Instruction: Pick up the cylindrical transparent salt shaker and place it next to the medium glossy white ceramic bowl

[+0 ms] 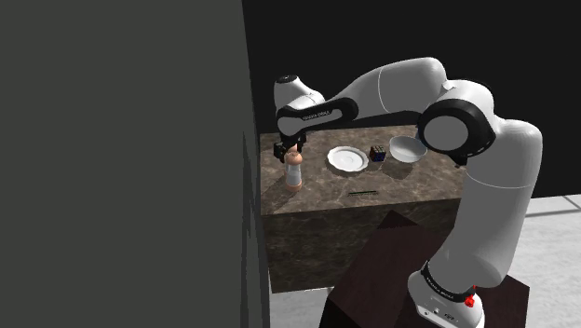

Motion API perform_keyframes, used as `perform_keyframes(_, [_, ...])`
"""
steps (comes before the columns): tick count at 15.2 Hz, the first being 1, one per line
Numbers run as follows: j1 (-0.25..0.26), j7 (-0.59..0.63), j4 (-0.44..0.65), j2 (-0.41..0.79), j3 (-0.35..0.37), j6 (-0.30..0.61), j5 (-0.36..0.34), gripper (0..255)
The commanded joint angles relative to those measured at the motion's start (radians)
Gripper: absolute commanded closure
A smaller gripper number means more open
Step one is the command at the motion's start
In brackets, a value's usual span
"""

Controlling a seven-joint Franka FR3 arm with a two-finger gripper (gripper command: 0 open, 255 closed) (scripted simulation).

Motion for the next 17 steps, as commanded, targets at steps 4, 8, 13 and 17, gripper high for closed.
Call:
perform_keyframes(4, [0.000,0.000,0.000,0.000,0.000,0.000,0.000,255])
perform_keyframes(8, [0.000,0.000,0.000,0.000,0.000,0.000,0.000,255])
perform_keyframes(13, [0.000,-0.003,0.015,-0.009,0.001,-0.023,0.002,255])
perform_keyframes(17, [0.000,-0.008,0.047,-0.024,0.001,-0.071,0.005,255])
